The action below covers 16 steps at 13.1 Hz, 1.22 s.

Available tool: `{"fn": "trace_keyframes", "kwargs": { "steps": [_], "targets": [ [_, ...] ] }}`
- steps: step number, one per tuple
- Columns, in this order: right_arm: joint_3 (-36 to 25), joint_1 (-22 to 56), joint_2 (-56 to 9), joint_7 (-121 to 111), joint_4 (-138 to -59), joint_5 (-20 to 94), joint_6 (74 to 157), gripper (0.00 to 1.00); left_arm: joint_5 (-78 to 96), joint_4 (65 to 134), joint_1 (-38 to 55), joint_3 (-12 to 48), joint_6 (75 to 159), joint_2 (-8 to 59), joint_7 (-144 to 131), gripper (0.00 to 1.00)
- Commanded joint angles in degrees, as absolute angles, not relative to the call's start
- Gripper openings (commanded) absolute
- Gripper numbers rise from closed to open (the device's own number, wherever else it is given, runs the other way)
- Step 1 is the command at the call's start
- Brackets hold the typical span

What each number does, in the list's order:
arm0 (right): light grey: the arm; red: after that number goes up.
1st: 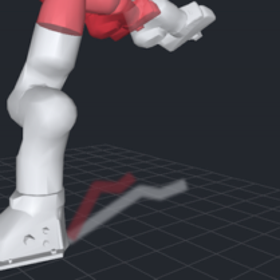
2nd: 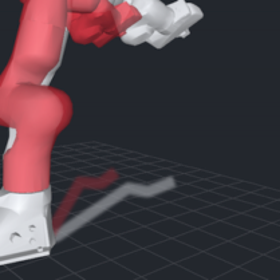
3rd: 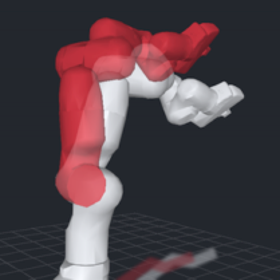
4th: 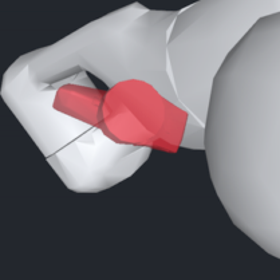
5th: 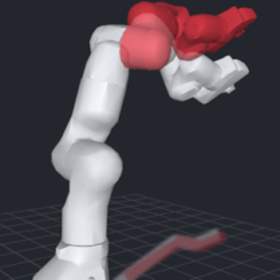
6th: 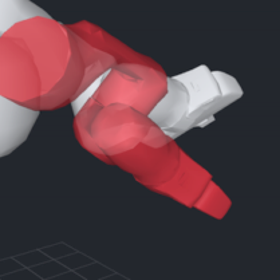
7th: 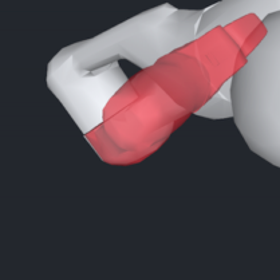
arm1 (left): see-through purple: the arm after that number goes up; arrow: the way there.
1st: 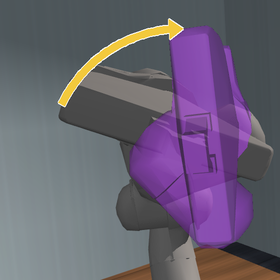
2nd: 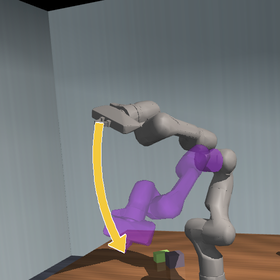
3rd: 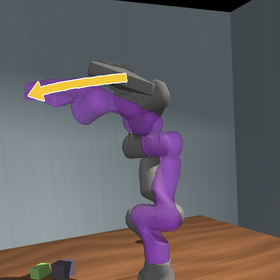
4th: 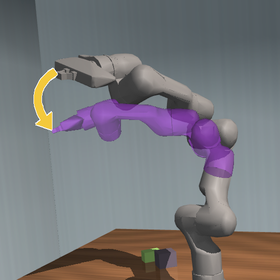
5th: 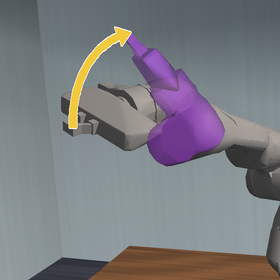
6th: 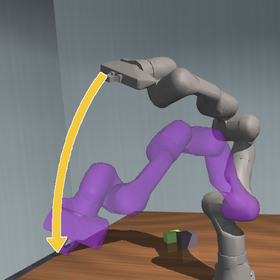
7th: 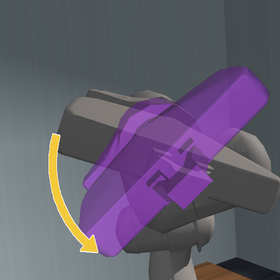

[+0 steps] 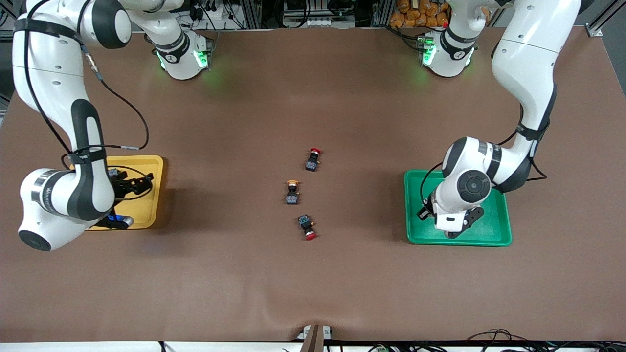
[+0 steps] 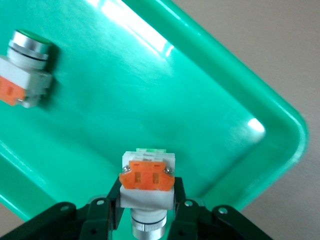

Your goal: Place green and yellow buttons in trays

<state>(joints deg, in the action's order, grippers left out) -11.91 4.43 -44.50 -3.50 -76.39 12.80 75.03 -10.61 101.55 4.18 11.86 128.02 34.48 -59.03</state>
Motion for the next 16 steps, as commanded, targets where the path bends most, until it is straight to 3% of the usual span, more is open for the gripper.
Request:
{"fn": "trace_keyframes", "kwargs": {
  "steps": [1,2,3,9,14,16],
  "targets": [
    [-11.87,8.16,-41.93,3.66,-76.55,16.5,74.71,1.0,-11.95,105.47,2.47,12.66,127.88,30.85,-56.97,0.26],
    [-12.04,9.65,-41.14,7.78,-76.47,19.39,74.97,1.0,-11.95,105.38,1.16,12.74,127.79,30.68,-55.74,0.95],
    [-11.87,10.71,-40.61,11.74,-75.94,20.47,75.41,1.0,-11.17,104.86,0.62,12.83,127.71,29.98,-55.9,1.0],
    [-2.31,12.56,-40.61,19.33,-72.07,19.6,86.11,1.0,-10.73,98.02,0.7,13.71,117.27,24.79,-55.99,1.0],
    [3.69,19.13,-41.74,35.02,-73.21,15.67,102.53,1.0,-10.02,82.82,0.18,13.71,103.82,23.64,-49.0,1.0],
    [3.69,23.37,-43.23,38.49,-75.31,13.54,109.65,1.0,-10.11,82.18,-1.05,13.71,103.36,20.67,-41.78,1.0]
  ]
}}
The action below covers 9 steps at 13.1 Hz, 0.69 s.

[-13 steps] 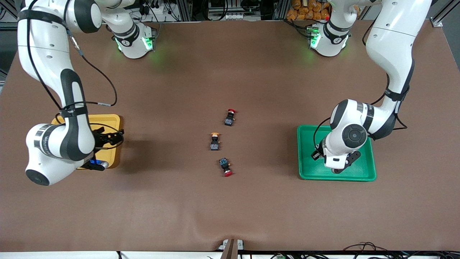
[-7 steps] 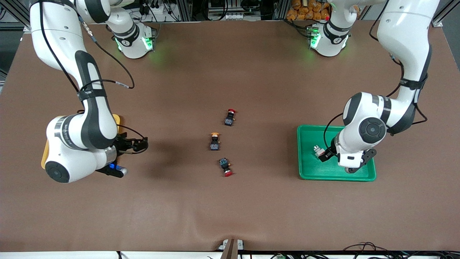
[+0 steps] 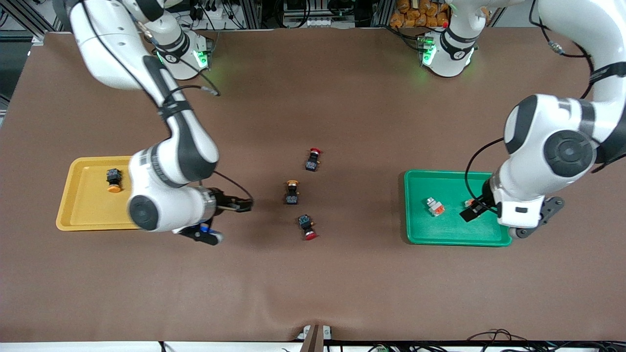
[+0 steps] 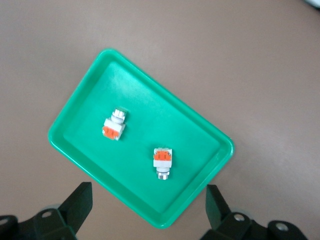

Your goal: Place green and yellow buttons in trays

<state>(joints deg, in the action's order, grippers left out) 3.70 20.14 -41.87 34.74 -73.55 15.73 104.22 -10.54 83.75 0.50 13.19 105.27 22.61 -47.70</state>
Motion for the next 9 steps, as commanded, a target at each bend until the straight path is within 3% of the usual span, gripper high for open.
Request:
{"fn": "trace_keyframes", "kwargs": {
  "steps": [1,4,7,9],
  "targets": [
    [4.04,23.9,-43.5,38.58,-77.5,13.71,114.65,1.0,-10.19,82.35,-1.23,13.28,102.84,19.09,-39.31,1.0],
    [5.1,25.75,-44.47,38.93,-84.71,13.8,127.6,1.0,-10.46,82.18,-4.21,13.62,98.88,14.69,-34.2,1.0],
    [5.1,27.24,-45.52,42.35,-84.81,13.8,128.32,1.0,-9.06,82.35,-5.53,13.01,97.65,10.39,-22.8,1.0],
    [6.23,27.42,-45.7,45.51,-84.55,13.97,128.32,1.0,-5.82,83.84,-5.46,9.34,95.99,7.14,-13.75,1.0]
  ]
}}
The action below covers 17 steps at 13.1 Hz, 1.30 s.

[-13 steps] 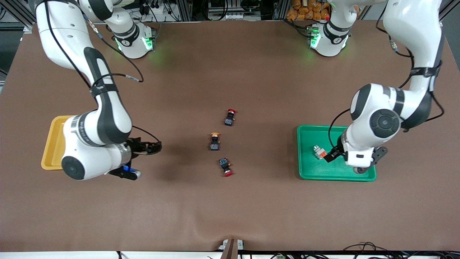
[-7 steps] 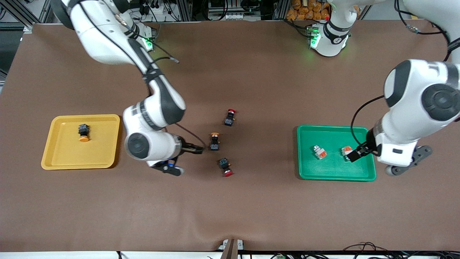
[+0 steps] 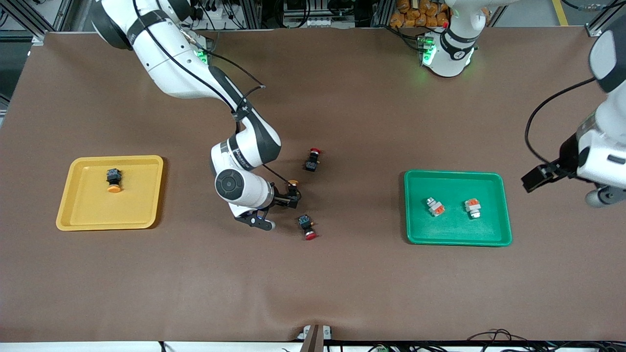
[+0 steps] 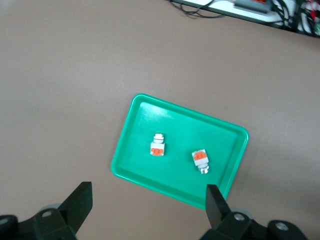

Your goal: Place green and yellow buttons in trays

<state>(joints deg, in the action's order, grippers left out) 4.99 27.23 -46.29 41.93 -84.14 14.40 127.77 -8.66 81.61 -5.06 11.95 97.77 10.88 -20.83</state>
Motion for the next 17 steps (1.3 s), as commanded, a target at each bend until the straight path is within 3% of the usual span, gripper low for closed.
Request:
{"fn": "trace_keyframes", "kwargs": {
  "steps": [1,5,6,7,8,9,12,17],
  "targets": [
    [6.59,27.42,-45.88,46.83,-84.46,13.89,128.41,1.0,-4.23,84.72,-4.49,7.84,94.06,5.55,-11.45,1.0],
    [6.77,28.39,-47.19,47.89,-84.46,14.06,129.37,0.96,-3.69,89.54,-3.34,7.12,88.77,-0.51,-10.28,1.0],
    [7.2,28.74,-47.89,49.73,-84.29,13.98,129.37,0.83,-3.52,90.69,-3.77,7.38,88.77,-1.31,-10.28,1.0],
    [8.34,28.83,-48.42,50.7,-84.29,13.19,129.46,0.58,-2.91,90.88,-3.87,7.38,88.77,-1.41,-10.28,1.0],
    [8.52,28.31,-48.43,50.1,-84.2,11.62,129.55,0.12,-2.29,90.79,-3.87,7.3,88.77,-1.41,-10.28,1.0],
    [8.79,27.69,-48.34,49.92,-83.68,10.04,129.2,0.0,-1.94,90.62,-3.87,7.29,88.94,-1.41,-10.28,1.0],
    [8.79,26.2,-47.29,49.83,-82.71,9.67,124.65,0.0,0.0,90.44,-3.96,7.38,89.12,-1.49,-10.11,1.0],
    [8.62,20.32,-42.64,40.39,-80.68,9.49,110.25,0.0,-0.09,90.35,-3.78,7.65,89.38,-1.58,-10.2,1.0]
  ]
}}
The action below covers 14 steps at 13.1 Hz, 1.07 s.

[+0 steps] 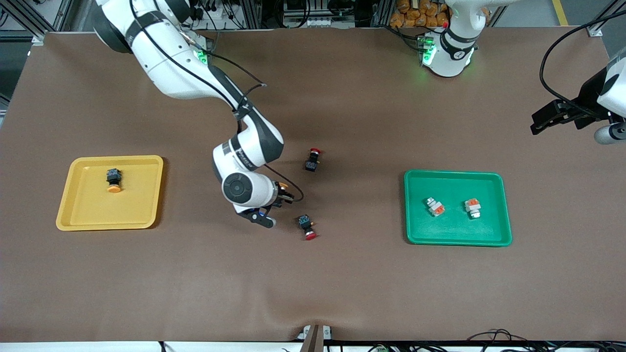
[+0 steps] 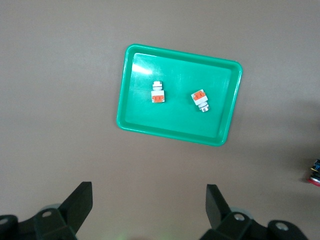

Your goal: Place green and yellow buttons in trays

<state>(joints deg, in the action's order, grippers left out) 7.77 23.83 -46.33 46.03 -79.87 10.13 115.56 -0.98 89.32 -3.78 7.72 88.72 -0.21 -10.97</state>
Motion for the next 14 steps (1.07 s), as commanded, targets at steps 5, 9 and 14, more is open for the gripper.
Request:
{"fn": "trace_keyframes", "kwargs": {
  "steps": [5,9,14],
  "targets": [
    [7.82,8.29,-35.61,16.85,-86.46,9.32,101.25,0.0,0.0,90.26,-3.78,7.73,89.56,-1.67,-10.37,1.0],
    [0.65,3.78,-33.93,-3.54,-90.88,9.23,101.34,0.0,-0.09,90.26,-3.78,7.73,89.3,-1.93,-10.28,1.0],
    [-8.96,0.02,-34.8,-27.92,-92.55,10.28,102.04,0.0,-0.26,90.35,-3.69,7.82,88.68,-2.37,-10.37,1.0]
  ]
}}
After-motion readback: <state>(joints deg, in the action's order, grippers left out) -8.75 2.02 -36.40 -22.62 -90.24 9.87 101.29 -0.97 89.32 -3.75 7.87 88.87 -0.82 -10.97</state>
